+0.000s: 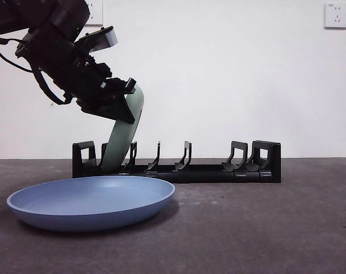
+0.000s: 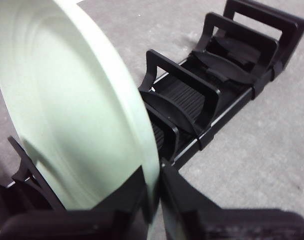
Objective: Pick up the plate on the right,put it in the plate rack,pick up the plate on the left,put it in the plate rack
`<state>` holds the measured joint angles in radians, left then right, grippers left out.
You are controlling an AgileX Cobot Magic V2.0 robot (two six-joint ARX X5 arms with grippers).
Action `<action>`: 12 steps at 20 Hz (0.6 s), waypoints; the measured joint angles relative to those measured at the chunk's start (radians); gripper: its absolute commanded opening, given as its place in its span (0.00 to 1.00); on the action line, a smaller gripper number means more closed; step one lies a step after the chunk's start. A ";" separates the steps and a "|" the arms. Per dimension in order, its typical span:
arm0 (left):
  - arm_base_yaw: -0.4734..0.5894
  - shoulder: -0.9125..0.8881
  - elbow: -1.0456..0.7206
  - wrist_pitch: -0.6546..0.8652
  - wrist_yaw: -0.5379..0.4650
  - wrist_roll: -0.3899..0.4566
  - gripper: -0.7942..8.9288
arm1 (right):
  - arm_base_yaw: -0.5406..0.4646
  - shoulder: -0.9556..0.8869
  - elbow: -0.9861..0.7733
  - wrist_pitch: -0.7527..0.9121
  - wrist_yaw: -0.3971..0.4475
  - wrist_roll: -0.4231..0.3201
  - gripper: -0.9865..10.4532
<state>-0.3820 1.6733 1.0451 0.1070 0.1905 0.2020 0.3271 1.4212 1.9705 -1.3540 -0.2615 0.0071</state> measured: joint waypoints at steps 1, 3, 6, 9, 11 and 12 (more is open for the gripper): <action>-0.001 0.000 0.000 -0.002 0.000 0.008 0.07 | 0.000 0.000 0.000 0.000 0.000 0.000 0.44; -0.006 0.000 0.000 -0.009 -0.001 0.018 0.08 | 0.000 0.000 0.000 0.000 0.000 0.000 0.44; -0.021 0.000 0.001 -0.024 -0.005 0.031 0.21 | 0.000 0.000 0.000 0.000 0.000 0.000 0.44; -0.039 0.000 0.001 -0.048 -0.008 0.031 0.31 | 0.000 0.000 0.000 0.000 0.000 0.000 0.44; -0.043 0.000 0.001 -0.047 -0.008 0.032 0.31 | 0.000 0.000 0.000 0.000 0.000 0.000 0.44; -0.043 0.000 0.001 -0.048 -0.008 0.032 0.31 | 0.000 0.000 0.000 0.000 0.000 0.000 0.44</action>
<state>-0.4248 1.6733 1.0458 0.0589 0.1822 0.2337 0.3267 1.4212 1.9705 -1.3540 -0.2615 0.0071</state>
